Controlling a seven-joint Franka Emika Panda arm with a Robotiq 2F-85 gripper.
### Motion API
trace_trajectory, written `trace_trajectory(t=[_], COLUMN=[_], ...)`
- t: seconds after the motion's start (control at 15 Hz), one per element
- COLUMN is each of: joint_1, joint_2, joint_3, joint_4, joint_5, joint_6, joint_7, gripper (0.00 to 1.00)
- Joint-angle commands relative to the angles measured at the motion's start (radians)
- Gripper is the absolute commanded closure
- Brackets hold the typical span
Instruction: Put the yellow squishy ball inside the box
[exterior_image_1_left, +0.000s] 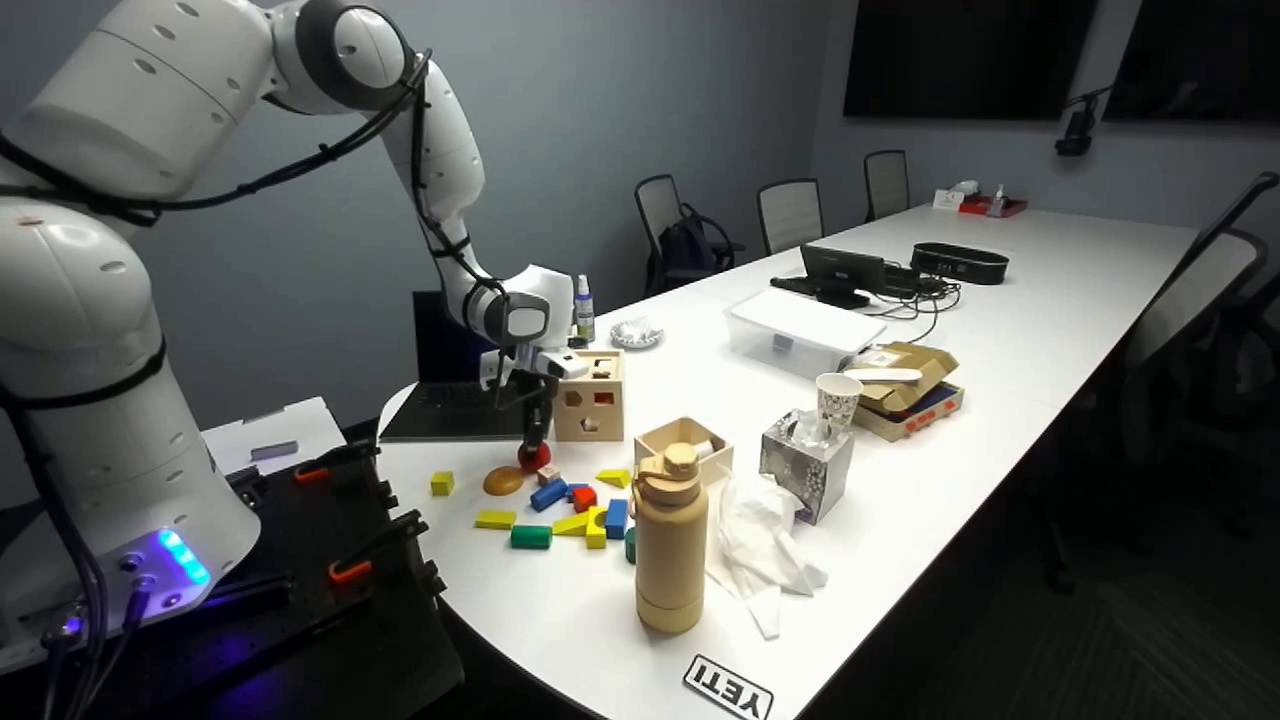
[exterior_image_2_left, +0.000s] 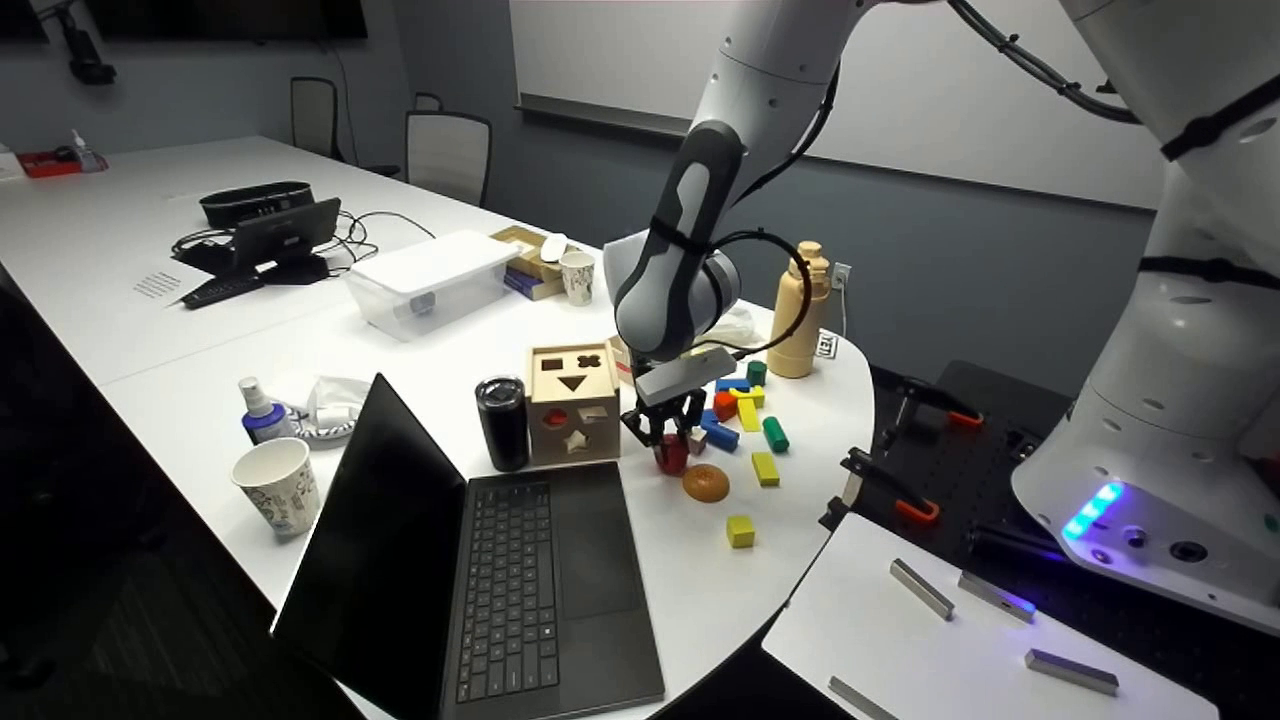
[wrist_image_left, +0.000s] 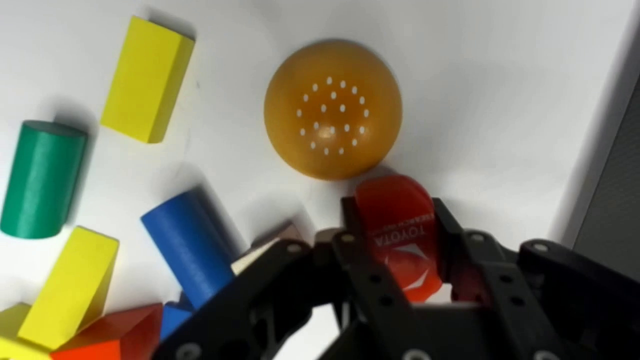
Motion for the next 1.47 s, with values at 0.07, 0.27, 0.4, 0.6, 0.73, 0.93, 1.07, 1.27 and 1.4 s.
trace_trajectory(t=[0.07,0.27,0.4,0.6,0.73,0.93,1.07,1.27,1.4], joint_1=[0.100,0.153,0.169,0.171,0.154,0.091,0.027,-0.085,-0.173], joint_2=[-0.159,-0.279,-0.349,-0.398,-0.405,-0.381,-0.354,-0.302,-0.257], joint_3=[-0.077,-0.154,-0.214,-0.309,-0.355,-0.353,-0.304,-0.202,-0.113], joint_4=[-0.149,-0.255,-0.301,-0.305,-0.275,-0.201,-0.141,-0.049,0.017], joint_5=[-0.037,-0.096,-0.165,-0.280,-0.316,-0.298,-0.265,-0.206,-0.155], joint_6=[0.047,0.118,0.191,0.318,0.358,0.373,0.362,0.359,0.346], joint_7=[0.118,0.192,0.207,0.184,0.163,0.094,0.036,-0.061,-0.131], gripper=[0.89,0.89,0.89,0.89,0.89,0.89,0.89,0.89,0.89])
